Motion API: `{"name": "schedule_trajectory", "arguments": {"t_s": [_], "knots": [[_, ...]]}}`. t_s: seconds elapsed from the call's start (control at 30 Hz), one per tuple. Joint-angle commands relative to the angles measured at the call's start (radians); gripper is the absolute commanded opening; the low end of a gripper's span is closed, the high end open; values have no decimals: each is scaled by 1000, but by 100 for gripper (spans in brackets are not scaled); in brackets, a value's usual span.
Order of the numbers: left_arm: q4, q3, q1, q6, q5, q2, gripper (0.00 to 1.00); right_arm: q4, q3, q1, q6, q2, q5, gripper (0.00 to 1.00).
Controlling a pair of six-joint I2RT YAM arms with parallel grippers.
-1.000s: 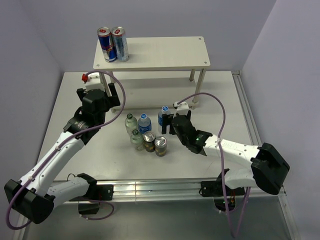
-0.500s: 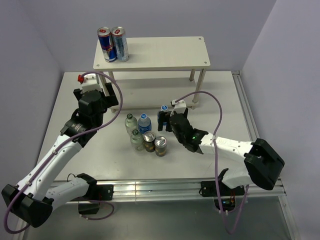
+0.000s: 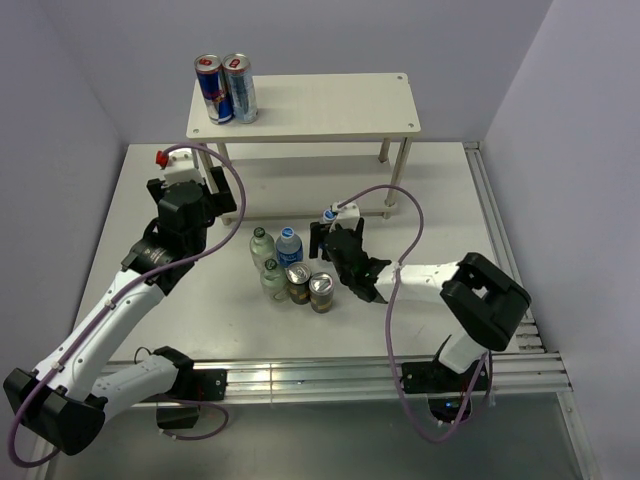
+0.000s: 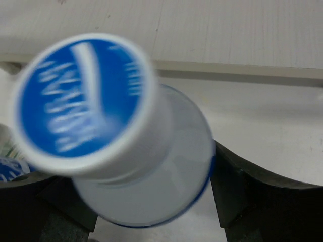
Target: Place and organize the beverage onto the shelf
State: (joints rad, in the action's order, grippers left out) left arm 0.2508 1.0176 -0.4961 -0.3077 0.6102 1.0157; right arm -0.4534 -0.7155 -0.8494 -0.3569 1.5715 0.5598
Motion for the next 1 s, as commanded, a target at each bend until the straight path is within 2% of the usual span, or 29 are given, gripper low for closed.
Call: {"name": "schedule_trajectory", "arguments": {"t_s": [0.0,0.03,0.1,0.13,0.23,0.33,0.37,0.57,0.73,0.97], "knots": [[-38,-2,4,16,22,-19,98,-194,-6,-5,27,28,124,79],[-39,-2,4,18,23,-17,98,-209,-4,-4,33,38,138,62],[-41,-1,4,18,25,-19,98,-246,-9,-4,56,59,156,48],[-39,-2,4,18,25,-19,98,-249,-18,-4,77,61,175,32],[-42,-5,4,22,31,-17,98,-160,-44,-7,76,-17,192,0],[-45,-5,4,25,31,-17,98,-32,-99,-16,88,-143,207,0],[-44,-7,5,25,31,-17,98,69,-126,-19,94,-174,213,0],[-41,-1,5,27,25,-9,98,416,-430,-16,193,-326,250,0],[-42,-2,7,30,28,-11,99,614,-724,-14,260,-302,250,0],[-44,-5,10,33,28,-8,99,699,-1083,19,410,-156,243,0]]}}
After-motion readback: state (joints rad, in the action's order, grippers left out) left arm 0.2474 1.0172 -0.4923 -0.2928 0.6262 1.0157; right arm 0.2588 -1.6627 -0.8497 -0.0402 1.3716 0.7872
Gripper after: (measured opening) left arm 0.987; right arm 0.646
